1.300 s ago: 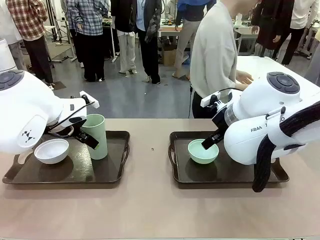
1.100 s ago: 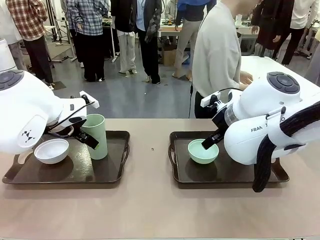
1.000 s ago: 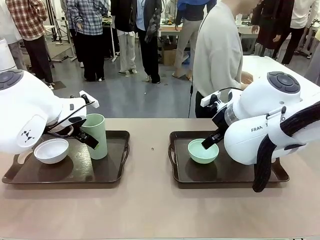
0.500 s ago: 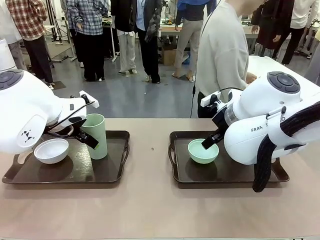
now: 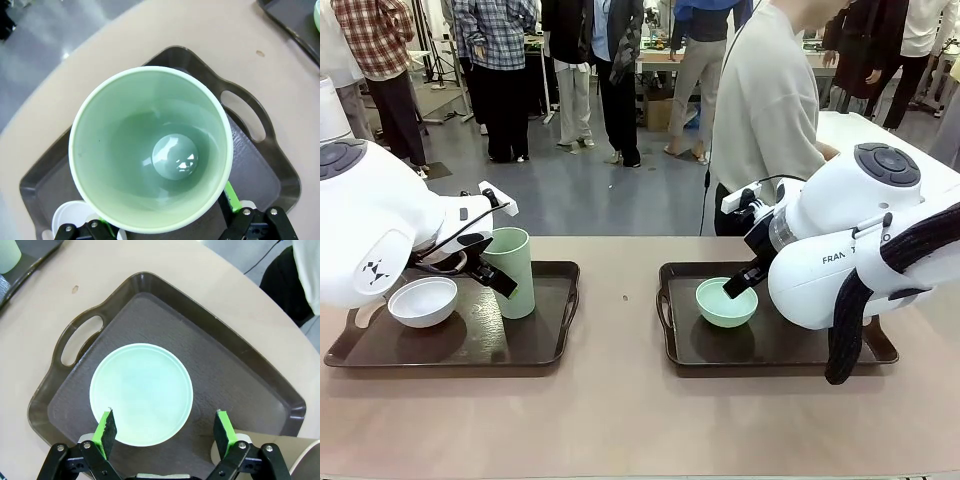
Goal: Set up a tray with a mat and arrange the tableware.
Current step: Pick up the Picnic Bowl and Reusable plastic cup from the Handle tray in front of the human's position and hold them in the air.
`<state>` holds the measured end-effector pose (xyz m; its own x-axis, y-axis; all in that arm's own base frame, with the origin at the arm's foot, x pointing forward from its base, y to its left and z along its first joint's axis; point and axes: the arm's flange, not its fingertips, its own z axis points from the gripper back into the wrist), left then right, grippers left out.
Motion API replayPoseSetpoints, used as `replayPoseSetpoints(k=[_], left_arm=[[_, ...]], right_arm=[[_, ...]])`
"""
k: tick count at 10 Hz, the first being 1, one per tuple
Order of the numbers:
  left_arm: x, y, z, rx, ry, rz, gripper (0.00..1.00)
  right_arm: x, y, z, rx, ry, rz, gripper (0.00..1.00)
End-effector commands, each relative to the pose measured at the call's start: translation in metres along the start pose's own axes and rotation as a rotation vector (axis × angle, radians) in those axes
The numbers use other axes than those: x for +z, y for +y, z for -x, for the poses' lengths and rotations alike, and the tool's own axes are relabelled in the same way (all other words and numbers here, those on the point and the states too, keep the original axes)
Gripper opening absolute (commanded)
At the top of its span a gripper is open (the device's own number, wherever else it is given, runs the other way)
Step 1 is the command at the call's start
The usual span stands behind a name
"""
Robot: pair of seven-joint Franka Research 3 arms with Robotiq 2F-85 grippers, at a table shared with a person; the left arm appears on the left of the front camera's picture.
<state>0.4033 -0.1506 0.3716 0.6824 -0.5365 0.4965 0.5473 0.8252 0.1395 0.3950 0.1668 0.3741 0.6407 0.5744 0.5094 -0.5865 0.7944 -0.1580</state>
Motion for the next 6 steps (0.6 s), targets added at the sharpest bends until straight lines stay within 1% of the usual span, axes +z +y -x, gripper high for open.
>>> replayPoseSetpoints(k=[1,2,3,4,5,6], left_arm=[[0.000,0.000,0.000,0.000,0.000,0.000,1.00],[0.016,-0.004,0.004,0.003,-0.018,0.036,1.00],[0.043,-0.007,0.009,0.083,0.000,-0.001,1.00],[0.069,-0.008,0.022,0.128,0.027,-0.043,1.00],[0.090,0.000,0.036,0.135,0.100,-0.087,1.00],[0.101,0.006,0.064,0.114,0.180,-0.085,1.00]], right_arm=[[0.000,0.000,0.000,0.000,0.000,0.000,1.00],[0.008,0.004,0.004,0.002,0.002,0.006,1.00],[0.023,0.008,0.012,-0.040,0.010,-0.028,1.00],[0.046,0.014,0.029,-0.064,0.041,-0.051,1.00],[0.068,0.024,0.047,-0.072,0.087,-0.085,1.00],[0.084,0.034,0.081,-0.100,0.171,-0.137,1.00]])
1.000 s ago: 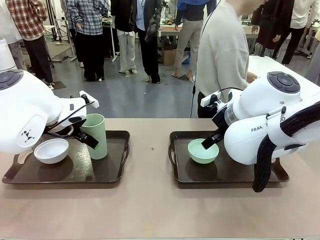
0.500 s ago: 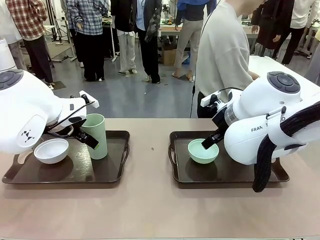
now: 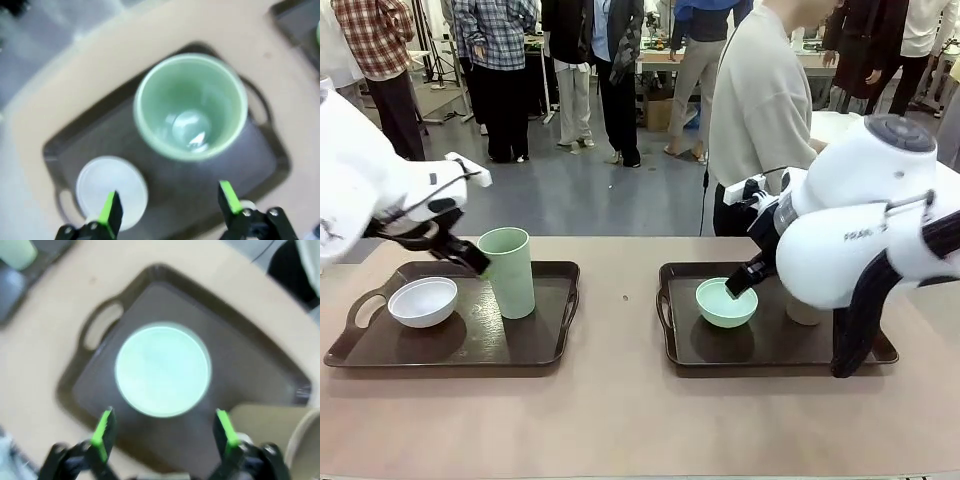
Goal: Set up a tray with a mat and arrange the tableware.
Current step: Pick up the Picnic Bowl and Reusable plastic cup from the Handle tray in front of the human's position and hold them in the air.
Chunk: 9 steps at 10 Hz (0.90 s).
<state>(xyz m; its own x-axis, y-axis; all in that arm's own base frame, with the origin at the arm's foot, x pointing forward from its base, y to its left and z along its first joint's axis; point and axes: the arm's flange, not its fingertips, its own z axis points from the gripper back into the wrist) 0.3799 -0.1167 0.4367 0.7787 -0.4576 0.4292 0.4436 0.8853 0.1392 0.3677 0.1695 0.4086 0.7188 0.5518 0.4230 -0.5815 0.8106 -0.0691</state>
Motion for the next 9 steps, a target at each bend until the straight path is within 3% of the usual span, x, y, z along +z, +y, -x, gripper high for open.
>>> replayPoseSetpoints(k=[1,2,4,5,6,7,9], left_arm=[[0.029,-0.002,0.081,-0.036,0.140,-0.009,1.00],[0.029,0.004,0.103,-0.060,0.205,0.056,1.00],[0.037,0.009,0.124,-0.080,0.289,0.190,1.00],[0.041,0.007,0.130,-0.079,0.308,0.234,1.00],[0.040,0.005,0.135,-0.066,0.298,0.258,1.00],[0.046,0.027,0.062,-0.082,0.307,0.177,1.00],[0.046,0.027,0.062,-0.082,0.307,0.177,1.00]], right_arm=[[0.028,0.022,0.118,-0.088,0.161,-0.107,1.00],[0.020,0.023,0.153,-0.150,0.269,-0.154,1.00],[0.012,0.034,0.205,-0.249,0.380,-0.214,1.00],[0.012,0.037,0.219,-0.278,0.404,-0.205,1.00],[0.015,0.032,0.217,-0.281,0.411,-0.115,1.00],[0.025,-0.004,0.064,-0.218,0.426,-0.203,1.00],[0.032,-0.011,0.070,-0.256,0.442,-0.187,1.00]])
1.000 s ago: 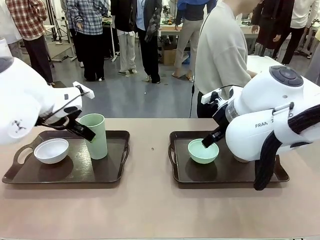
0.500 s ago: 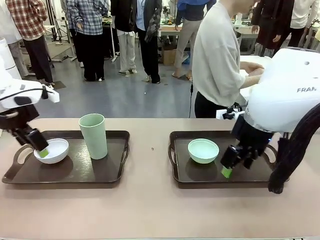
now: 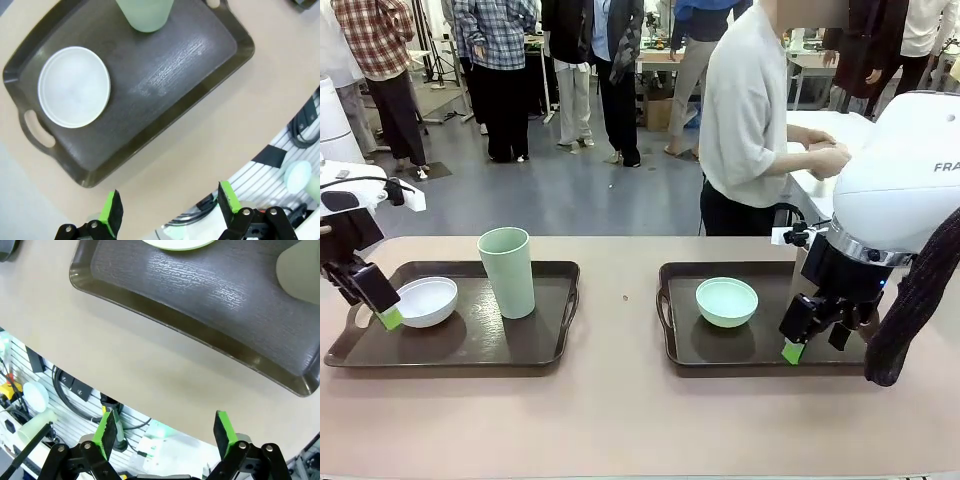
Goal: Set up a tray with a mat and arrange the tableware.
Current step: Pick up the Picnic Bowl and Reusable plastic cup from the Handle tray in front of the human's position and hold them in the air.
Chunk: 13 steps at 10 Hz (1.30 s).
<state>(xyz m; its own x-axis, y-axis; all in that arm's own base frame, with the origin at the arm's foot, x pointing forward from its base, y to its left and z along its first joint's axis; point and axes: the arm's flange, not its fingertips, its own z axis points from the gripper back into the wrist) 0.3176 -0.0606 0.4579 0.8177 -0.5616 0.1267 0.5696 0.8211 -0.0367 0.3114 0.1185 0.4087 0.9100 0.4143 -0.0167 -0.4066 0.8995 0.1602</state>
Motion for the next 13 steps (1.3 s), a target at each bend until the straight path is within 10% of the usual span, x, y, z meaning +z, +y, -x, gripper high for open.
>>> replayPoseSetpoints(k=[1,3,8,13], left_arm=[[0.001,0.000,0.002,0.002,0.004,0.008,1.00],[0.026,0.032,0.007,0.037,-0.157,0.251,1.00],[0.019,0.105,-0.006,0.167,-0.207,0.756,1.00],[-0.004,0.182,0.033,0.508,-0.293,0.923,1.00]], right_arm=[[0.015,0.002,-0.014,0.083,-0.046,-0.076,1.00],[0.057,-0.053,0.017,0.079,-0.165,-0.348,1.00],[0.050,-0.192,0.071,0.065,-0.381,-0.877,1.00],[0.024,-0.248,0.127,-0.014,-0.451,-1.054,1.00]])
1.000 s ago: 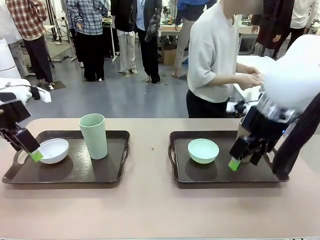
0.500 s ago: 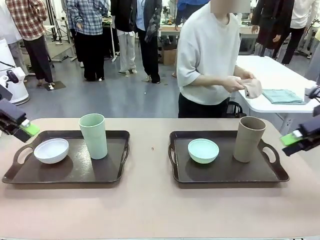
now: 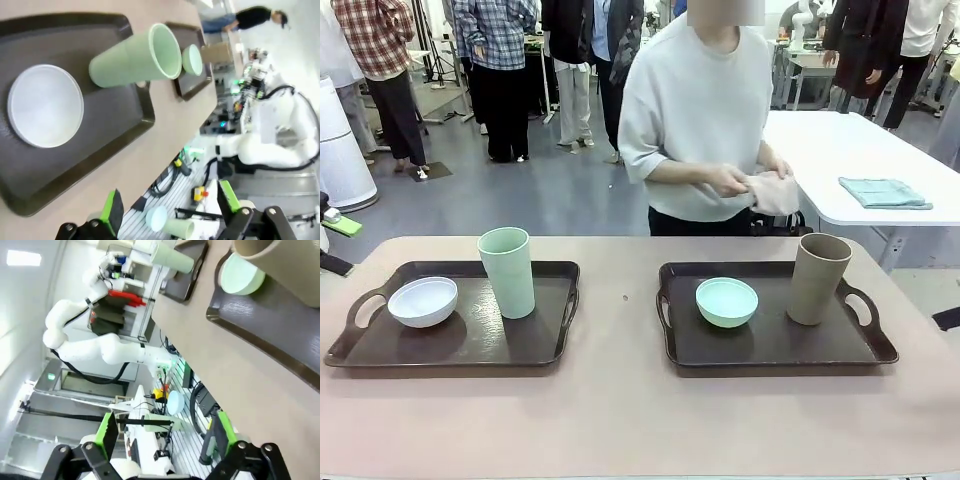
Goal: Set up a tray with a mat and arrange the tableware.
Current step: Pick up the Picnic Bowl and Reusable plastic cup from the Handle tray in front of the human's position and hold them in the air.
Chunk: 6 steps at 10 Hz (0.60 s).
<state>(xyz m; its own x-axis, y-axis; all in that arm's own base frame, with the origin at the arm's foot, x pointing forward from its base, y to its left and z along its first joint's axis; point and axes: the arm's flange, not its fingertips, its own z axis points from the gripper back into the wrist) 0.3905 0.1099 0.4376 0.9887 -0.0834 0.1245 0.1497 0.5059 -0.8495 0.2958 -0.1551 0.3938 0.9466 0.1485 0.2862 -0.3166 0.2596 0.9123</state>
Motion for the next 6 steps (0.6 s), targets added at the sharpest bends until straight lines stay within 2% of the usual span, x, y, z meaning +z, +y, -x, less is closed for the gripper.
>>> replayPoseSetpoints(k=[1,5,6], left_arm=[[0.012,0.002,-0.004,0.070,-0.085,0.035,1.00],[0.036,0.023,0.010,0.149,-0.227,0.063,1.00],[0.038,0.025,0.015,0.150,-0.255,0.057,1.00]], right_arm=[[0.009,-0.004,0.004,-0.011,-0.052,-0.013,1.00],[0.016,-0.008,0.015,-0.059,-0.165,-0.010,1.00],[0.021,-0.009,0.018,-0.052,-0.092,0.004,1.00]])
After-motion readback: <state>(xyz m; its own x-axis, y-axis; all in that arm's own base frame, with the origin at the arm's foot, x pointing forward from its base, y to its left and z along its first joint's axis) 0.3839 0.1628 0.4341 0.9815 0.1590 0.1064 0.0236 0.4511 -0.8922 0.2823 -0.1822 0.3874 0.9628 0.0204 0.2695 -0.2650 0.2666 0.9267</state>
